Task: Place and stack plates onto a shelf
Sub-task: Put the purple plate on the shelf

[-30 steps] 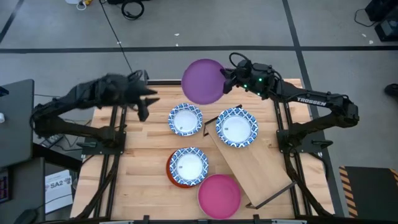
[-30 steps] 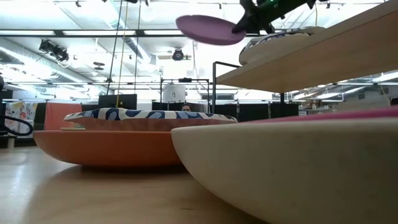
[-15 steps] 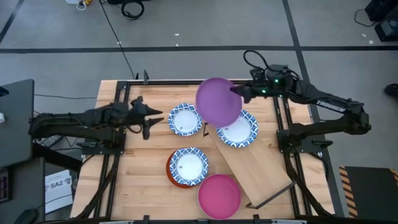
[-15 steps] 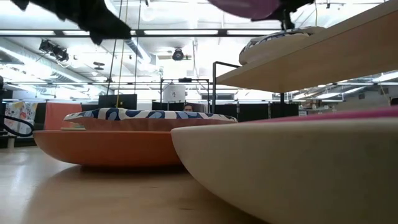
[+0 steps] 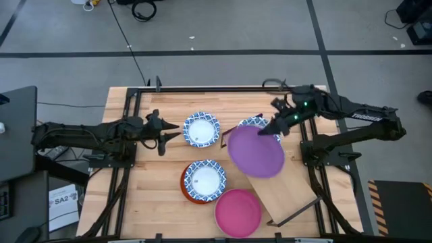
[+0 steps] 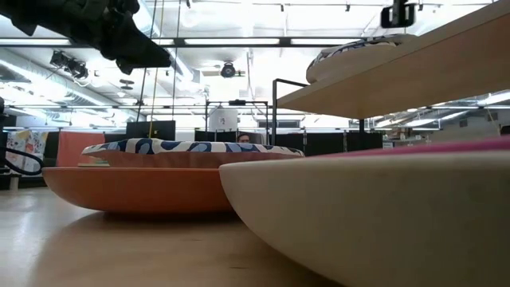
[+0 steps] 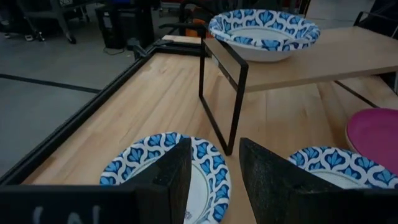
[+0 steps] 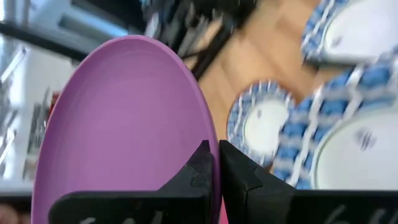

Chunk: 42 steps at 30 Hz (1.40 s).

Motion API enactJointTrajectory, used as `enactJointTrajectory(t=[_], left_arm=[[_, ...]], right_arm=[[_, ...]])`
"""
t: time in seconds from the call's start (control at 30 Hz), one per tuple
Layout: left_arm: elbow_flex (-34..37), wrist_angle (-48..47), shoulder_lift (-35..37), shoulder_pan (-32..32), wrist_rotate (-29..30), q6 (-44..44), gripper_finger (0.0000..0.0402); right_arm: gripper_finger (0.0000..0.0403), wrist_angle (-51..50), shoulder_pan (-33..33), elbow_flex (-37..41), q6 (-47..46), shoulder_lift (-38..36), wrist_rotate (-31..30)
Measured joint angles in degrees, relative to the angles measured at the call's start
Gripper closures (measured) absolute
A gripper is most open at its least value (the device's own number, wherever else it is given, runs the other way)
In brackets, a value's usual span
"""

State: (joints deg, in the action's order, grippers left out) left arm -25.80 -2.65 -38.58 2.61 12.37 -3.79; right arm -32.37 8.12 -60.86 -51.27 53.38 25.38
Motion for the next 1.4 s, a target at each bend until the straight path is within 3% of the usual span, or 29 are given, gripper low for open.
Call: enactJointTrajectory(t=[0.37,0.67,1.2,1.4], left_arm=[[0.0,-0.1,0.0,0.0,0.0,0.0,0.026],[0.0,-0.1,0.0,0.0,0.0,0.0,0.026],[0.0,-0.1,0.0,0.0,0.0,0.0,0.026],[0.0,-0.1,0.0,0.0,0.0,0.0,0.026]], right_arm=[[0.0382,-10.3,-16.6,0.0,-1.3,-0.1,-5.1],[0.0381,-16.3,-26.0,0.0,-1.3,-0.1,-12.4],[0.038,-30.3,-33.5,0.0,-1.7,-0.1,-22.3],[0.038,-33.1,-33.7,0.0,-1.6,-0.1,-22.8]])
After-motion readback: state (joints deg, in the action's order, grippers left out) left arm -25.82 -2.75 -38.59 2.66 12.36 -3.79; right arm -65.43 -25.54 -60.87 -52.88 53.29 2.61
